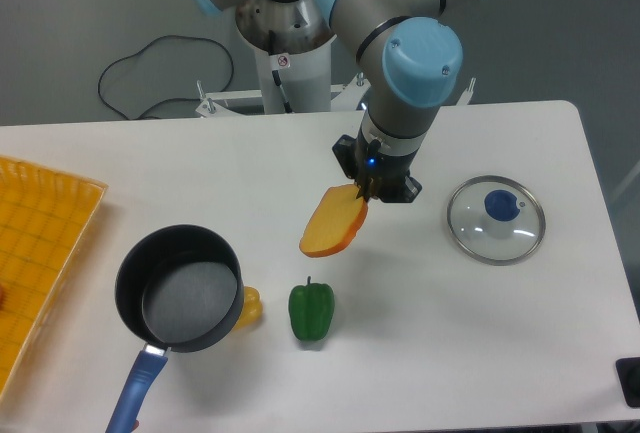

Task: Place the bread slice in the pot
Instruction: 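Hold the orange bread slice in the gripper above the table, then carry the held bread slice over to the dark blue saucepan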

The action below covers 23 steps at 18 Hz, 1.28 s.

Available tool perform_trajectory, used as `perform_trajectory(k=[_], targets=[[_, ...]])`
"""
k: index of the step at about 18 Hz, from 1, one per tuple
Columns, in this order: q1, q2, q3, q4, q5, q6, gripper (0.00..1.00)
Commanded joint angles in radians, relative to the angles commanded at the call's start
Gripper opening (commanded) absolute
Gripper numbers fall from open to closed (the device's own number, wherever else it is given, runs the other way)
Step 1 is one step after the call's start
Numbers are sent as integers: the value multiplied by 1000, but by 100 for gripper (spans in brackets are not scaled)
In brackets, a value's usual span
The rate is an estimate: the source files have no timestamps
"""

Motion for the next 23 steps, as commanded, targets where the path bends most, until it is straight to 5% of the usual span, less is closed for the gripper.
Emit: perform_trajectory(k=[10,15,23], targets=[[-11,18,-14,8,-23,-60,0],[-40,84,-23,3,-144,-179,0],[-138,87,-2,8,-256,-449,0]])
